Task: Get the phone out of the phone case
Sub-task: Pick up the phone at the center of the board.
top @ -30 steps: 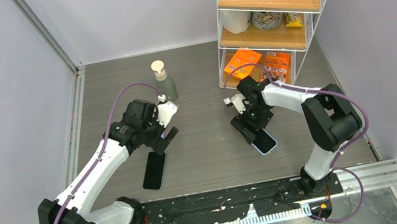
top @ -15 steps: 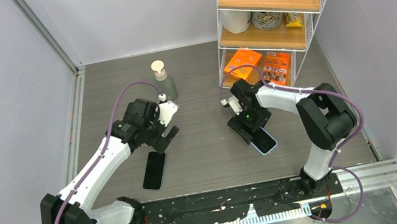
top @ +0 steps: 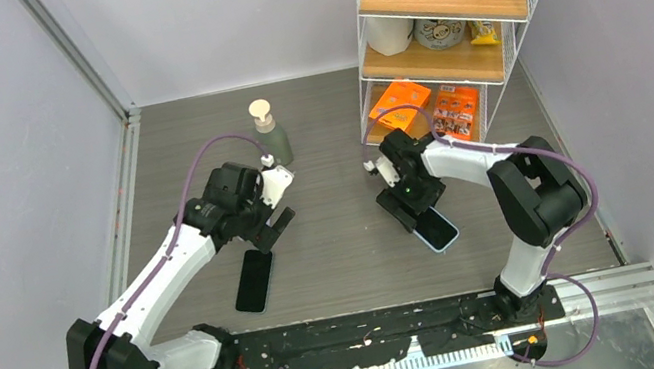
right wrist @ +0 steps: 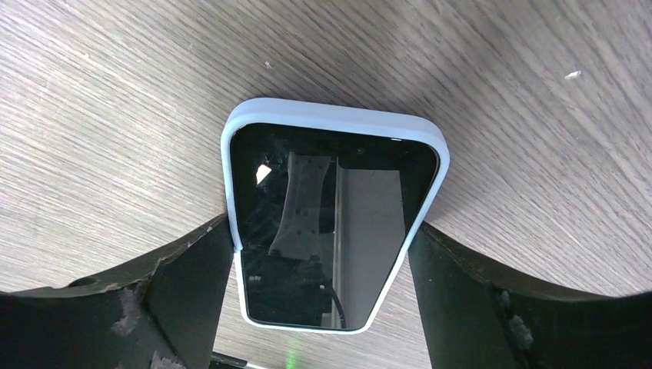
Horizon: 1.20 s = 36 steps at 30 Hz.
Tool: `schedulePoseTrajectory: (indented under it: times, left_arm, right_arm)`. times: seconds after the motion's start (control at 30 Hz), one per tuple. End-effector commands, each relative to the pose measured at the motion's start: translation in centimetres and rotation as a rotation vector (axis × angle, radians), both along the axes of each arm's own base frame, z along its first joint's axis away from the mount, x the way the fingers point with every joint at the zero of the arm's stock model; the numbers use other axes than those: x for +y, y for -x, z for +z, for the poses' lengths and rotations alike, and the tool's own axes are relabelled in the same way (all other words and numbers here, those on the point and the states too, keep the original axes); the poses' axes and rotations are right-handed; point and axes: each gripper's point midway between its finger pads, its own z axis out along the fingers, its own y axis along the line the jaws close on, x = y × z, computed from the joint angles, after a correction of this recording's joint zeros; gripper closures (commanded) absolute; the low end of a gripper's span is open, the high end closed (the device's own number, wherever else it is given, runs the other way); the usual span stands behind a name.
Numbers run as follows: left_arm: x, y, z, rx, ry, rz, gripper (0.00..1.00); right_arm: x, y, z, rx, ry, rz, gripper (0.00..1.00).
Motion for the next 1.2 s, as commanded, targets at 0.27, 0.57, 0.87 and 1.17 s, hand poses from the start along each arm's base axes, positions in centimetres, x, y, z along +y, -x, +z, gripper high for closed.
schedulePoseTrajectory:
  times: [0.27,0.57,0.87,1.17]
  left_arm:
    - [-0.6,-1.2,0.4,-0.064,0.034,-0.001,0.00]
    - [-2.0,-2.2,1.2,-0.107,0.102,-0.024,0.00]
    - [-2.7,-2.6,1.9,-0.141,0.151,-0.026,0.00]
    - [-5.0,-2.3,3.4,-0.086,0.365,-0.059,0.00]
  right_arm:
    - [2.3,-1.4,0.1,-0.026,-0.101,0.054,0.52]
    - [2.9,-2.6,2.1,-0.120,-0.100,0.083,0.78]
    - [4.2,-2.9,4.1,-0.177,-0.130,0.129,0.95]
    - [7.8,-3.2,8.9,-0.262,-0.292,0.225,0.95]
